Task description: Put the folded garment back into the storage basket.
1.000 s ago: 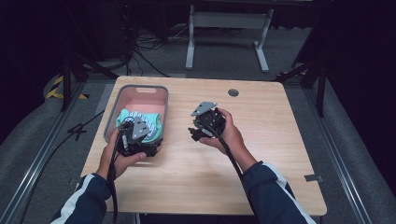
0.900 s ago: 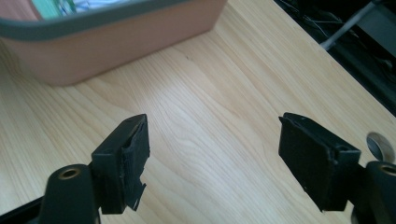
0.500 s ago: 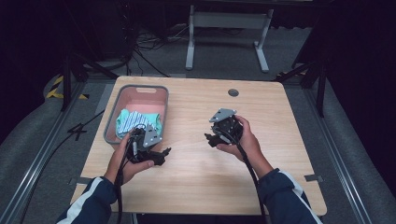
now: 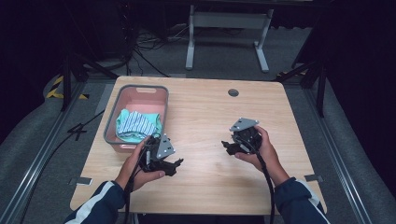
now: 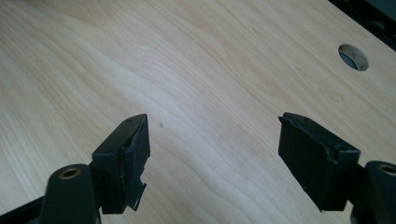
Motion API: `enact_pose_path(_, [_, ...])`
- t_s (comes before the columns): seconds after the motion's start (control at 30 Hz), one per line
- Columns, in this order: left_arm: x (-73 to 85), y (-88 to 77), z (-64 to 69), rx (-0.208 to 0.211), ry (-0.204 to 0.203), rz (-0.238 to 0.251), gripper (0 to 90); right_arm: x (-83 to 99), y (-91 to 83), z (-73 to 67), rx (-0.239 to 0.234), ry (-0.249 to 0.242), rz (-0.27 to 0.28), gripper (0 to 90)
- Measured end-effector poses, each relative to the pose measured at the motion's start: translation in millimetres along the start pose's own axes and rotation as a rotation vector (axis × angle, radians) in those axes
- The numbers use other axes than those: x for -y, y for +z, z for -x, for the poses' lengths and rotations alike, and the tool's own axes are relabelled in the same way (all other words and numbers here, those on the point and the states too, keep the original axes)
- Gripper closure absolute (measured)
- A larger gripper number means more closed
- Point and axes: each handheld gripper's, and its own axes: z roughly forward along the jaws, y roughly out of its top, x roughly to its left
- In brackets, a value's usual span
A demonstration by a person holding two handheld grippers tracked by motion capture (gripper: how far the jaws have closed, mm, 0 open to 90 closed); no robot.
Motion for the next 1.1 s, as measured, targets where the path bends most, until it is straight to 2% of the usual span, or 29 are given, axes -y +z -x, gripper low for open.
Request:
enact_pose_path(0.07, [0.6,7.5,5.4,0.014,0.022,-0.007,19.1,15.1,-3.7,1.9,0.004,-0.002,0.008,25.6])
enact_pose_path(0.2, [1.3,15.9,10.4,0.030,0.032,-0.022,18.8,28.8,-8.5,3.2,0.010,-0.010,0.014,25.7])
enact_pose_path(0.33, [2.8,26.2,15.5,0.051,0.045,-0.041,18.8,51.1,-15.8,6.6,0.008,0.003,0.015,25.7])
enact_pose_path(0.4, [3.6,33.2,19.9,0.070,0.061,-0.049,18.7,64.4,-18.7,9.3,0.022,0.001,-0.009,25.3])
enact_pose_path(0.47, [4.1,35.3,22.3,0.071,0.074,-0.052,18.6,71.6,-20.3,11.2,0.022,0.004,-0.023,24.9])
enact_pose_path(0.57, [5.6,40.5,27.4,0.094,0.090,-0.062,17.9,84.7,-24.2,14.9,0.033,0.020,-0.026,24.0])
enact_pose_path(0.63, [8.1,43.6,29.7,0.099,0.088,-0.069,17.8,92.4,-26.5,16.7,0.038,0.025,-0.027,23.1])
enact_pose_path(0.8, [20.3,51.7,30.3,0.125,0.075,-0.094,17.8,118.3,-35.0,22.7,0.026,0.075,0.007,23.3])
enact_pose_path(0.87, [25.0,53.9,28.9,0.137,0.064,-0.094,17.7,131.5,-36.4,24.5,0.005,0.102,0.018,23.5])
enact_pose_path(0.9, [25.0,53.9,28.9,0.137,0.064,-0.094,17.7,131.5,-36.4,24.5,0.005,0.102,0.018,23.5])
enact_pose_path(1.0, [30.2,54.9,27.3,0.155,0.058,-0.098,17.7,148.0,-37.2,27.3,-0.007,0.119,0.004,23.3])
enact_pose_path(1.1, [33.7,54.8,27.1,0.174,0.035,-0.078,17.6,159.2,-38.9,32.0,-0.015,0.179,0.003,22.3])
